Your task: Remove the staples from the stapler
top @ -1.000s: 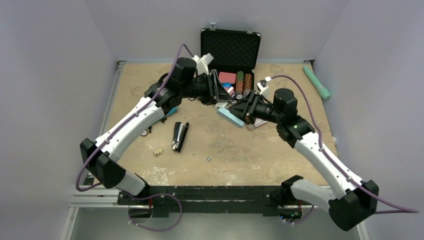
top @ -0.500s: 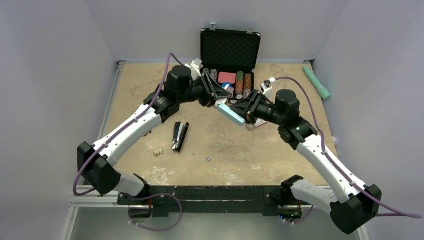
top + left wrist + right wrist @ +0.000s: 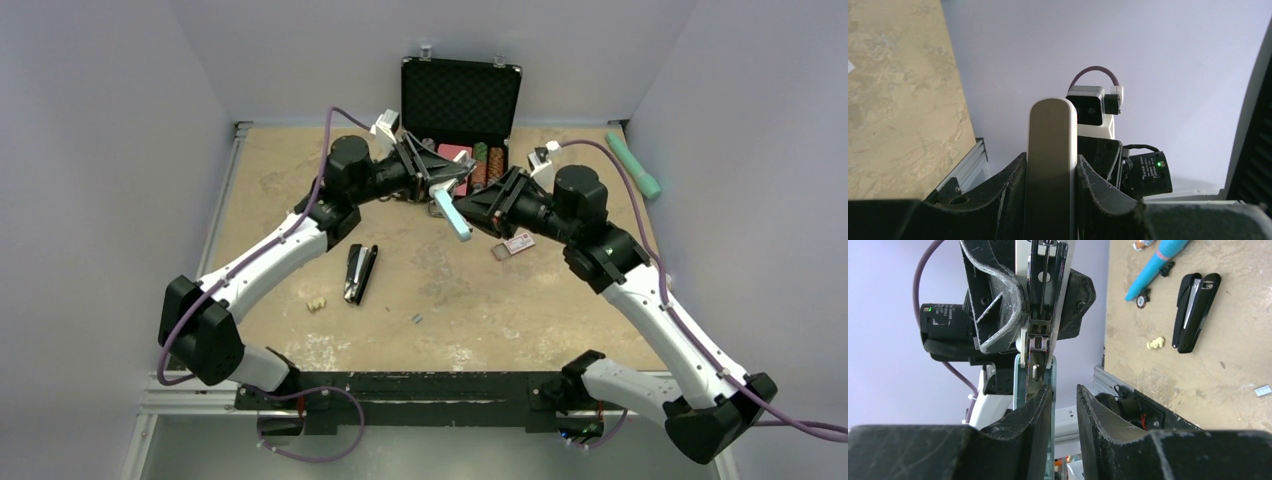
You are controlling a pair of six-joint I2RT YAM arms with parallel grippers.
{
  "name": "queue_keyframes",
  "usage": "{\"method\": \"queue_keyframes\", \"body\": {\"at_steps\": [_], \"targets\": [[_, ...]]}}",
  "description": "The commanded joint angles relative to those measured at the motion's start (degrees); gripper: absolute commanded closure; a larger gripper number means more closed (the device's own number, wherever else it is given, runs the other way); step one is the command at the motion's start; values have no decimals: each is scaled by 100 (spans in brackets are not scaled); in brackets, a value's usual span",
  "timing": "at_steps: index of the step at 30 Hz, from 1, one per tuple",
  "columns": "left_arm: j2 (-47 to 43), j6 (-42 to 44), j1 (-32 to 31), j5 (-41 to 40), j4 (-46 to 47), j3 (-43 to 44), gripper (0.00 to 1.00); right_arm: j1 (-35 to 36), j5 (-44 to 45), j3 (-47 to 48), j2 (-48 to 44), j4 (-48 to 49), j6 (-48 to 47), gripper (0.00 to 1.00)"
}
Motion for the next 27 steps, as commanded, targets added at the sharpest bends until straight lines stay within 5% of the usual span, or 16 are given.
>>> {"method": "queue_keyframes", "body": {"at_steps": [1, 10, 17, 27], "targets": [[163, -88, 72, -220, 857, -55, 100, 380, -334, 673, -25, 229, 26, 69], [379, -446, 68, -236, 1398, -71, 100, 512, -325, 759, 72, 218, -25, 71], [760, -1167, 61, -152, 2801, -241, 100, 527, -335, 760, 41, 183, -76, 71], [739, -818, 68, 32, 2176, 1, 100, 518, -403, 700, 63, 188, -121, 72]]}}
